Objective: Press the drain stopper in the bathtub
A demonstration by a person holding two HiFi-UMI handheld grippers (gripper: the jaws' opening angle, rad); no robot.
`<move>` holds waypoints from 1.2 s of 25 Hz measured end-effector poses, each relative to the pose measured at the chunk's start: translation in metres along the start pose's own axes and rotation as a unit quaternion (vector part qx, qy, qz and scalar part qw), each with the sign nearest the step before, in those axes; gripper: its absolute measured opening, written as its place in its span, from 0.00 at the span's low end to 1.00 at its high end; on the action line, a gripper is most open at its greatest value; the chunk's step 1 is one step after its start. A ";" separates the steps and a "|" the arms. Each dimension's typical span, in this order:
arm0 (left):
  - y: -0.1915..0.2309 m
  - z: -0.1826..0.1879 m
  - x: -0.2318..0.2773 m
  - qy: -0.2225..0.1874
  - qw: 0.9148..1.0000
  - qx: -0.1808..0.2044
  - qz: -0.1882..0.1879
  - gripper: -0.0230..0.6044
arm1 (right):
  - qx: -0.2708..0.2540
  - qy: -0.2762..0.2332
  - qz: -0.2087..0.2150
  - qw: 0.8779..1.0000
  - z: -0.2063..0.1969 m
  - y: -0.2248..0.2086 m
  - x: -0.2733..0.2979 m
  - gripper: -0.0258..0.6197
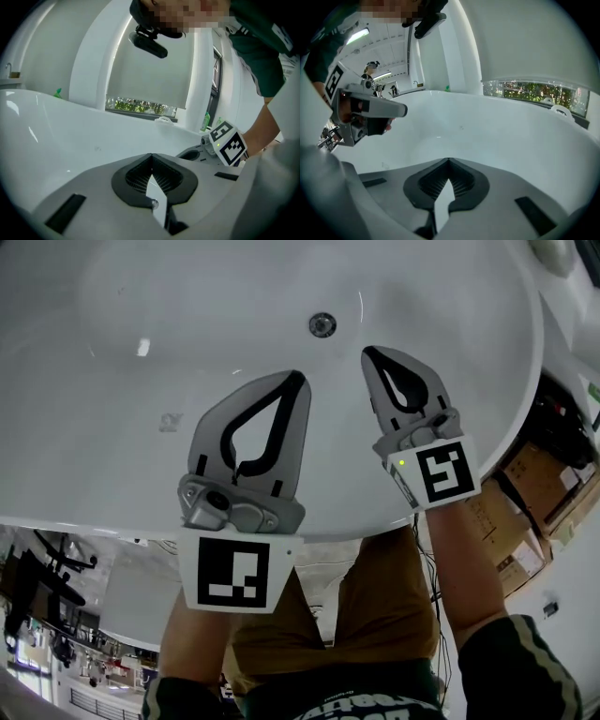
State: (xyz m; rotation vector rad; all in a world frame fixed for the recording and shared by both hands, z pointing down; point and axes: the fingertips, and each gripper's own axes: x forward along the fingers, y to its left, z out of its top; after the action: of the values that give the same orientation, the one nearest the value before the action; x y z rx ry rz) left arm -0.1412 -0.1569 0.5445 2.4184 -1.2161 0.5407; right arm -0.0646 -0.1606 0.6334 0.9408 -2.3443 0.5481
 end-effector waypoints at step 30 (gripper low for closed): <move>-0.023 -0.273 0.191 0.291 0.949 0.101 -0.066 0.05 | 0.074 -0.038 0.000 0.997 -0.045 -0.072 0.017 0.06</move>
State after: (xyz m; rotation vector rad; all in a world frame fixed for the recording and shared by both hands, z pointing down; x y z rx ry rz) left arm -0.0622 -0.1379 0.8685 2.2221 -0.7680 1.2744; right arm -0.0080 -0.1926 0.6900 1.0454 -2.3960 0.7055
